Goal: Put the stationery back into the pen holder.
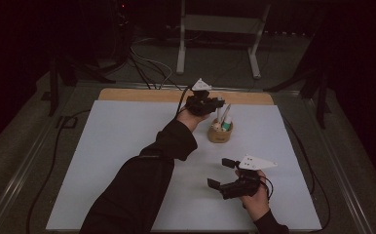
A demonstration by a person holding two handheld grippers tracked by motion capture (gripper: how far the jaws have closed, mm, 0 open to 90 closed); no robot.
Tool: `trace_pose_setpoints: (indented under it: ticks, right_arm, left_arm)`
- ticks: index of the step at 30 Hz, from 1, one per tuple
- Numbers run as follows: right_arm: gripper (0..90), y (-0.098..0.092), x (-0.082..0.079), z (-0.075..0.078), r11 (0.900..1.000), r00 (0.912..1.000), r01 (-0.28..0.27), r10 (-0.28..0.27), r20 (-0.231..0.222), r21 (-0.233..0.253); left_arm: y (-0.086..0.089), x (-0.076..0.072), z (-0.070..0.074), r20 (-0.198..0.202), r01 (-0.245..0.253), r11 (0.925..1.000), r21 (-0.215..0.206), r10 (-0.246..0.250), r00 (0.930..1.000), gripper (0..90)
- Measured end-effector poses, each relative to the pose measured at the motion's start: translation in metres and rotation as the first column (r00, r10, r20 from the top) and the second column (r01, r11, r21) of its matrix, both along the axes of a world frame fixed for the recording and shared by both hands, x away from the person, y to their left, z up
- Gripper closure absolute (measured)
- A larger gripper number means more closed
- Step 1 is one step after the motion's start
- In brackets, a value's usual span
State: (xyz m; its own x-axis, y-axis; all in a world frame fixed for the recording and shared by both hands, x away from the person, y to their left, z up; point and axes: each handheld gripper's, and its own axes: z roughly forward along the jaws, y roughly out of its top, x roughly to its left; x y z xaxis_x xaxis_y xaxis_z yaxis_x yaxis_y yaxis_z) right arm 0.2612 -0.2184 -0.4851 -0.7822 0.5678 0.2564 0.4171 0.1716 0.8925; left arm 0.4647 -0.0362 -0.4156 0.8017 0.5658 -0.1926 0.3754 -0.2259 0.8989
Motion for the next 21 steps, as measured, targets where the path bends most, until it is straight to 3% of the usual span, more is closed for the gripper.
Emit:
trace_pose_setpoints:
  ticks: [7, 8, 10, 11, 12, 15, 16, 17, 19, 20, 21]
  right_arm:
    - [0.7, 0.000, 0.000, 0.000, 1.000, 1.0000, 0.000, 0.000, -0.001, 0.000]
    - [0.7, -0.001, 0.000, 0.000, 1.000, 1.0000, 0.001, -0.001, -0.001, 0.000]
    - [0.7, -0.001, 0.001, -0.001, 1.000, 1.0000, 0.001, -0.001, -0.003, -0.001]
    - [0.7, -0.001, 0.001, -0.001, 1.000, 1.0000, 0.001, -0.001, -0.003, 0.000]
    - [0.7, -0.001, 0.001, -0.001, 1.000, 1.0000, -0.001, 0.001, -0.002, -0.001]
    - [0.7, -0.001, 0.001, -0.001, 1.000, 1.0000, -0.001, 0.001, -0.002, -0.003]
    - [0.7, -0.001, 0.001, -0.001, 1.000, 1.0000, 0.000, 0.000, -0.002, -0.003]
    - [0.7, -0.001, 0.001, -0.001, 1.000, 1.0000, 0.000, 0.000, -0.002, -0.003]
    - [0.7, -0.001, 0.001, 0.000, 1.000, 1.0000, 0.002, -0.002, -0.001, -0.002]
    - [0.7, -0.002, 0.001, 0.001, 1.000, 1.0000, 0.005, -0.005, 0.004, -0.007]
    - [0.7, -0.002, 0.001, 0.001, 1.000, 1.0000, 0.005, -0.005, 0.004, -0.007]
  left_arm:
    - [-0.004, 0.002, -0.009, -0.028, 0.019, 0.9993, 0.031, -0.018, 0.9995, 79.4]
    - [-0.005, 0.004, -0.014, -0.057, 0.038, 0.9981, 0.048, -0.035, 0.9978, 79.2]
    - [-0.005, 0.004, -0.016, -0.069, 0.045, 0.9985, 0.029, -0.043, 0.9967, 75.2]
    - [-0.005, 0.004, -0.016, -0.069, 0.045, 0.9985, 0.029, -0.043, 0.9967, 64.0]
    - [-0.003, 0.005, -0.014, -0.117, 0.059, 0.9979, -0.026, -0.062, 0.9912, 55.1]
    - [-0.002, 0.002, -0.009, -0.103, 0.053, 0.9978, -0.040, -0.057, 0.9931, 34.0]
    - [0.000, -0.001, -0.006, -0.090, 0.101, 0.9942, -0.038, -0.104, 0.9905, 27.1]
    - [0.000, -0.001, -0.006, -0.090, 0.101, 0.9942, -0.038, -0.104, 0.9905, 19.7]
    - [0.002, -0.004, -0.004, -0.077, 0.102, 0.9937, -0.045, -0.106, 0.9915, 12.8]
    - [0.006, -0.006, -0.002, -0.083, 0.131, 0.9894, -0.062, -0.136, 0.9872, 7.5]
    - [0.006, -0.006, -0.002, -0.083, 0.131, 0.9894, -0.062, -0.136, 0.9872, 1.5]
